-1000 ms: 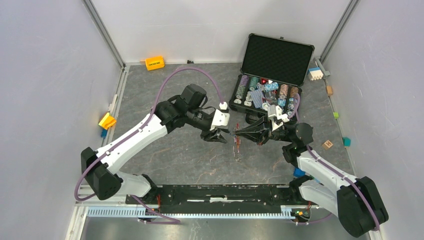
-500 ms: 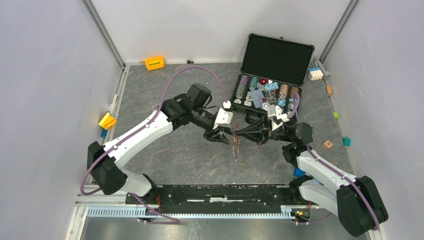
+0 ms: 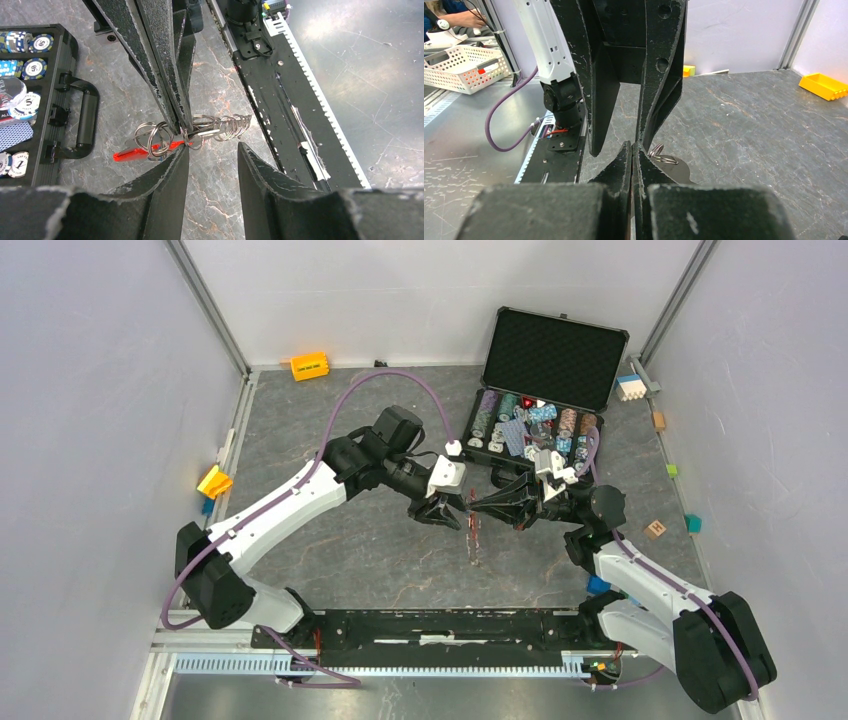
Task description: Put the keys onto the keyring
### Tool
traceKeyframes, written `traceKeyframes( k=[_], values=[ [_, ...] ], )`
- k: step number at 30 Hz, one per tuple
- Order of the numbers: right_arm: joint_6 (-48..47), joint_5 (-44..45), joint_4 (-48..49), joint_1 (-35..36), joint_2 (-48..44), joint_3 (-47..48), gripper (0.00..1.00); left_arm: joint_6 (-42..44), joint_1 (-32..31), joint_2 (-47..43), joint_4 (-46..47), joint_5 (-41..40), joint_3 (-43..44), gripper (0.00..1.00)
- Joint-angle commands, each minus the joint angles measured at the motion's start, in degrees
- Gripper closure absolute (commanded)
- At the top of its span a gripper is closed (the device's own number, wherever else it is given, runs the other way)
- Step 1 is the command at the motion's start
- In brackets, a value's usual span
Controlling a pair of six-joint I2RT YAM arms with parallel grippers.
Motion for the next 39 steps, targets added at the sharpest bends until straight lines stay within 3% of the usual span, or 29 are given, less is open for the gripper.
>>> traceKeyframes(
  k=[1, 16, 24, 33, 37, 39],
  values=[
    [-0.24, 0.3, 2.58, 0.02, 0.08, -0.07, 1.0, -2.74, -0.35, -0.15, 3.04, 3.16, 1.69, 0.52],
    [-0.34, 0.35, 2.46, 0.03, 0.08, -0.16, 1.0, -8.0, -0.31, 1.33, 8.76, 2.12, 1.3, 0.52],
    [-0.62, 0.35, 2.1, 0.05, -0.24, -0.08, 1.0, -7.38, -0.31, 0.81, 8.85, 2.55, -0.34, 0.69],
    [-0.58, 0.35, 2.01, -0.21, -0.47, -0.03, 1.0, -7.03, -0.36, -0.09, 8.86, 0.52, -1.19, 0.79],
    [-0.76, 0.4, 2.01, -0.39, -0.48, -0.15, 1.0, -7.9, -0.32, -0.51, 8.69, -1.9, -0.9, 0.96],
    [-1.3, 0.74, 1.59, -0.48, -0.6, -0.24, 1.0, -8.56, -0.48, -0.9, 7.84, -4.8, -0.21, 0.98]
  ],
)
